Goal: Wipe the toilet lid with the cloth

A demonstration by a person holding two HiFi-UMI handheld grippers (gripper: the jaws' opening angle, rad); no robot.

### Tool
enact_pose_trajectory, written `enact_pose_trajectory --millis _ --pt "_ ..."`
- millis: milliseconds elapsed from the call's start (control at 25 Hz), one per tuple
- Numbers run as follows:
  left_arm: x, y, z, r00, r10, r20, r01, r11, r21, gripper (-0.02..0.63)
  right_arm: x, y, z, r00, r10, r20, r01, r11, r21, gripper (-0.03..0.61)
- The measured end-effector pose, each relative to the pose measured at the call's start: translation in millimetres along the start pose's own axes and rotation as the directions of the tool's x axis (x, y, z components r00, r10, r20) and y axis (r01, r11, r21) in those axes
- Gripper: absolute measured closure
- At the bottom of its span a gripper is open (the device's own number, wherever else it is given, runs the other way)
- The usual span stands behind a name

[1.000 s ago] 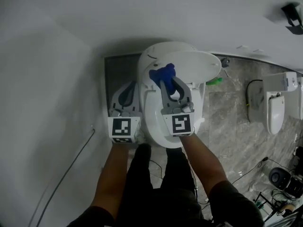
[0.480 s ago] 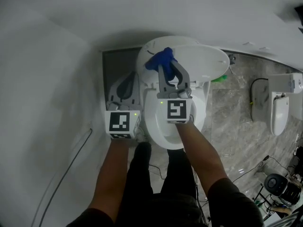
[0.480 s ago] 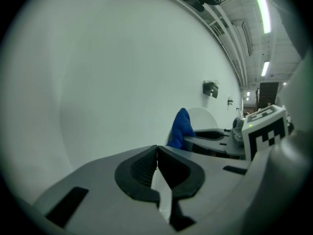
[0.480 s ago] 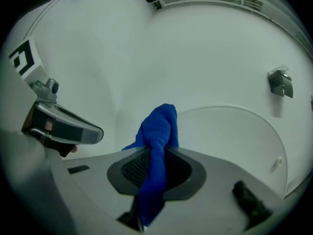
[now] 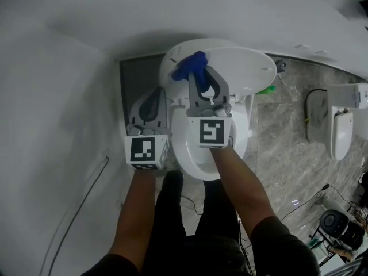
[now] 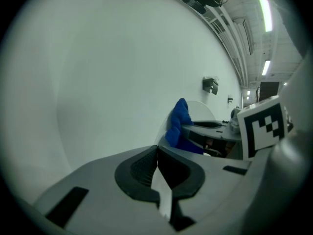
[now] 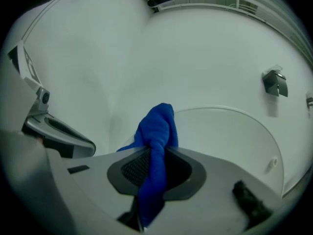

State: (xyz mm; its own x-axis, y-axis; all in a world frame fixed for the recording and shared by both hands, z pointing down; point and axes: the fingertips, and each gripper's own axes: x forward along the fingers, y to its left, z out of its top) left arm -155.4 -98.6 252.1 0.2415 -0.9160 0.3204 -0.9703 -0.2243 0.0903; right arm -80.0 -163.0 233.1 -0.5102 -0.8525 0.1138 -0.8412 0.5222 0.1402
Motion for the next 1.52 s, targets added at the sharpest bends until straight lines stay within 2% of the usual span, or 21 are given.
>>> enact_pose_trajectory --millis 320,600,800,1080,1200,1360,1520 --pt "7.7 -19.1 -7.6 1.000 0.007 -0.024 -0.006 1.000 0.010 0.601 -16.4 -55.9 -3.2 0.994 -0.112 0.004 0.111 0.993 0.043 0.511" --pt "16.4 -41.1 -9.4 0.999 -0.024 -0.028 0.025 1.000 0.016 0.601 -34.3 -106.0 -13.7 0.978 -0.208 -0.024 0.210 0.976 0.063 0.511" --pt "21.1 -56.5 -10.8 0.998 -0.058 -0.037 0.059 0.998 0.017 0.601 -52.4 -150.1 -23.7 0.957 -0.287 -0.054 0.289 0.956 0.053 0.511" --pt "16.5 -62.0 -16.7 0.998 -0.058 -0.040 0.059 0.998 0.007 0.601 -69.2 -172.7 -25.1 0.940 -0.335 -0.056 0.338 0.939 0.059 0.511" --pt "12.3 -53.6 -23.7 0.998 -0.038 -0.041 0.038 0.999 -0.009 0.601 -75.2 -153.8 -26.1 0.957 -0.285 -0.045 0.288 0.952 0.106 0.511" --pt "2.2 -33.7 -33.7 0.998 -0.008 -0.058 0.008 1.000 -0.007 0.601 -78.8 -86.2 -35.5 0.993 -0.116 -0.034 0.120 0.985 0.122 0.511" --pt "-5.8 -12.3 -40.5 0.998 0.028 -0.061 -0.029 1.000 -0.012 0.601 -64.2 -10.8 -36.1 0.999 0.044 -0.004 -0.043 0.992 0.116 0.511"
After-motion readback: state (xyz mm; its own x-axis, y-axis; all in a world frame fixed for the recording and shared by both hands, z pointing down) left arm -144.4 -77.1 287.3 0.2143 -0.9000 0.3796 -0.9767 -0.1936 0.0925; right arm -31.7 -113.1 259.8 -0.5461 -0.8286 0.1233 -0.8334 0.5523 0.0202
